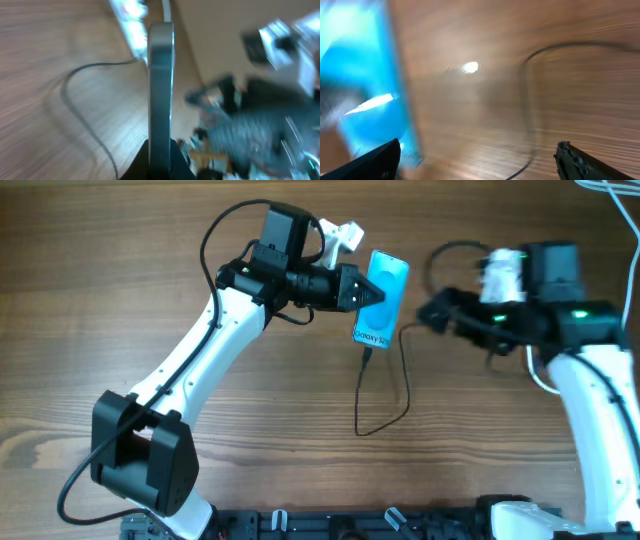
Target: Plug charger to phone and switch on socket
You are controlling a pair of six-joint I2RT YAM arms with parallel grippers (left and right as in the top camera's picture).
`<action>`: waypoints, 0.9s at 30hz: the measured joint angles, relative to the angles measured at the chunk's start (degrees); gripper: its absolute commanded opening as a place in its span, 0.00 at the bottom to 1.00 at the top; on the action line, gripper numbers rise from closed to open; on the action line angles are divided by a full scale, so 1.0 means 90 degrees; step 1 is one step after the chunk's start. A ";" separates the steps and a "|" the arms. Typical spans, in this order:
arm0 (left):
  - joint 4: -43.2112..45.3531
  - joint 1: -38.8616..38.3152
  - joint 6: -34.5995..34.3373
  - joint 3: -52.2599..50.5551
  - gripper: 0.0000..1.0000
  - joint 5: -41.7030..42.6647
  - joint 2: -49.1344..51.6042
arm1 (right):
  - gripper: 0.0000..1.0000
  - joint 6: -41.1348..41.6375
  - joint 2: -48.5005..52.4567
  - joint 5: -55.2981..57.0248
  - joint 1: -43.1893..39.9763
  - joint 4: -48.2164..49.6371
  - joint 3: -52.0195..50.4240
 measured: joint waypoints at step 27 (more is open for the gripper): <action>0.0974 0.0000 0.1025 0.0000 0.04 0.1547 0.0000 | 1.00 -0.0855 0.0814 -0.0107 -0.1477 -0.0529 -0.0002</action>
